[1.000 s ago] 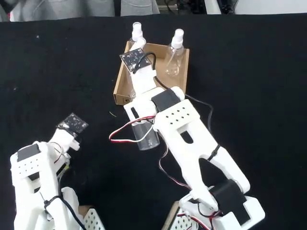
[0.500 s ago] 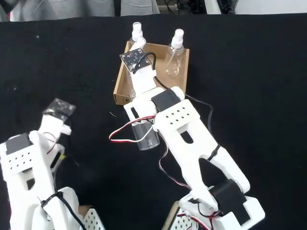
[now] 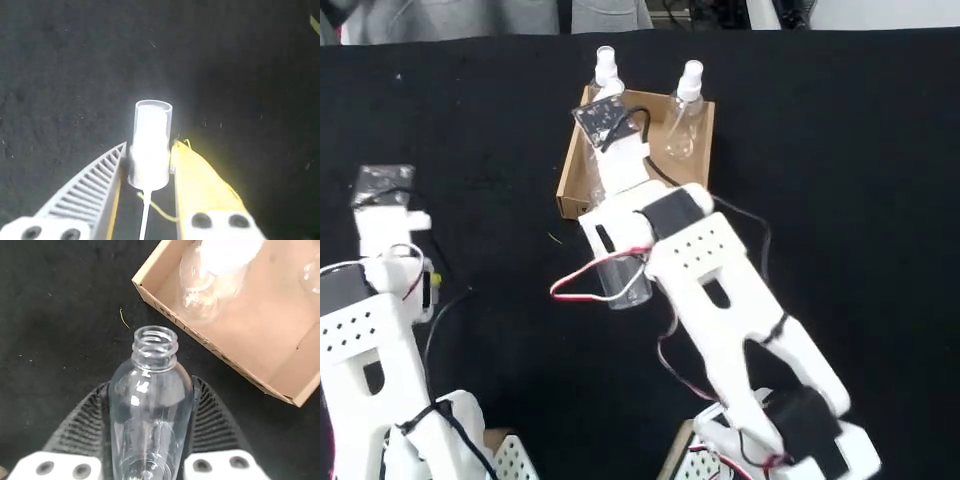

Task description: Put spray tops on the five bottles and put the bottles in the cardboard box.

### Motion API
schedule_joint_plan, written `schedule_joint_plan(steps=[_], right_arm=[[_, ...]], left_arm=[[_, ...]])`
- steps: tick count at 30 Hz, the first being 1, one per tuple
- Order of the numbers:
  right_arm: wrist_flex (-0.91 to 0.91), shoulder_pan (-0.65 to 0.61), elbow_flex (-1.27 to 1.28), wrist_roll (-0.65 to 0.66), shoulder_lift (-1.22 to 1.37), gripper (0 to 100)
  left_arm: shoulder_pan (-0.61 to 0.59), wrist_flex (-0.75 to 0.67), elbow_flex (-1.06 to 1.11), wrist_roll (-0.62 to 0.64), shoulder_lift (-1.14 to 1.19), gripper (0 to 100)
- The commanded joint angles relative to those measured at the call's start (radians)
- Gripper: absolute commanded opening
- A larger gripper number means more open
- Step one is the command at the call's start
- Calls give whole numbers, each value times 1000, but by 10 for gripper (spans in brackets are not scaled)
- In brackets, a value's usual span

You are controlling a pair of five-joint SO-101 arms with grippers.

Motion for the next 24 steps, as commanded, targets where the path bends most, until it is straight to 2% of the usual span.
schedule_joint_plan(steps=[1, 5, 9, 16, 20, 24], right_arm=[[23, 28, -7, 8, -117, 22], [-12, 32, 35, 3, -140, 22], [-38, 32, 68, 5, -163, 21], [-55, 34, 139, 3, -320, 21], [-157, 32, 232, 3, -374, 21], [-267, 31, 323, 5, -404, 21]], left_arm=[[12, 8, -82, 118, -6, 94], [44, 8, -111, 230, -6, 93], [62, 6, -160, 324, -6, 23], [71, 8, -226, 509, -6, 28], [88, 9, -255, 634, -6, 28], [145, 9, -269, 698, -8, 28]])
